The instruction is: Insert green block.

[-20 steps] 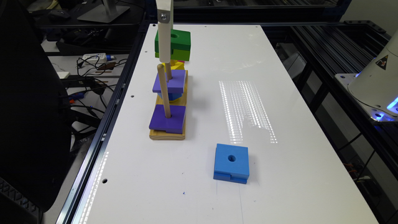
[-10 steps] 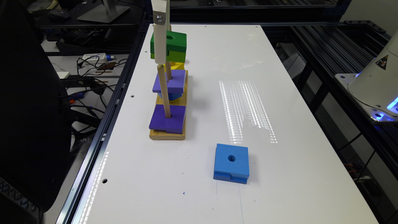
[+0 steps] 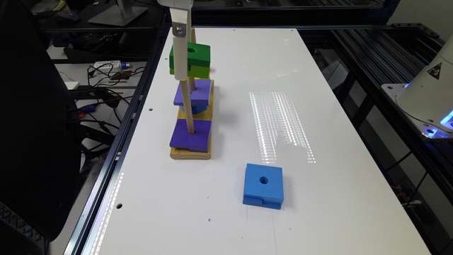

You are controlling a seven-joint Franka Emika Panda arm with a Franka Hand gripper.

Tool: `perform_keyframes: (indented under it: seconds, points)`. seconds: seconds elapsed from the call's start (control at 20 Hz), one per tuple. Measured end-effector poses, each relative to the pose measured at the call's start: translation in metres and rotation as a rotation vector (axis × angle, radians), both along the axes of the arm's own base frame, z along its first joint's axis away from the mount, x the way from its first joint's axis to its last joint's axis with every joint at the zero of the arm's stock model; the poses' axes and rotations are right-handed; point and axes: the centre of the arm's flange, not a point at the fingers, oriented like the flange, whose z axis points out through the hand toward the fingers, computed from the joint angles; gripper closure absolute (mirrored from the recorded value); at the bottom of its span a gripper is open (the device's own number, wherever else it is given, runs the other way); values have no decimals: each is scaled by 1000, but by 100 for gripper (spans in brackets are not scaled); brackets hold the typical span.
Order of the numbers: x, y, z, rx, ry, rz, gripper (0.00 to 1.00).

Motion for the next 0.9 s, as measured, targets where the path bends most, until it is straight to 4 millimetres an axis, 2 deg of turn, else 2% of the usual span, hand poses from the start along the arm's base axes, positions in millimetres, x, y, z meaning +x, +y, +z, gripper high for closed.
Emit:
perform_keyframes:
  seconds: [0.3, 0.55, 0.9]
  points:
    - [0, 1, 0, 1, 0, 2, 100]
    - [3, 1, -11, 6, 4, 1, 100]
    - [3, 1, -11, 6, 3, 1, 100]
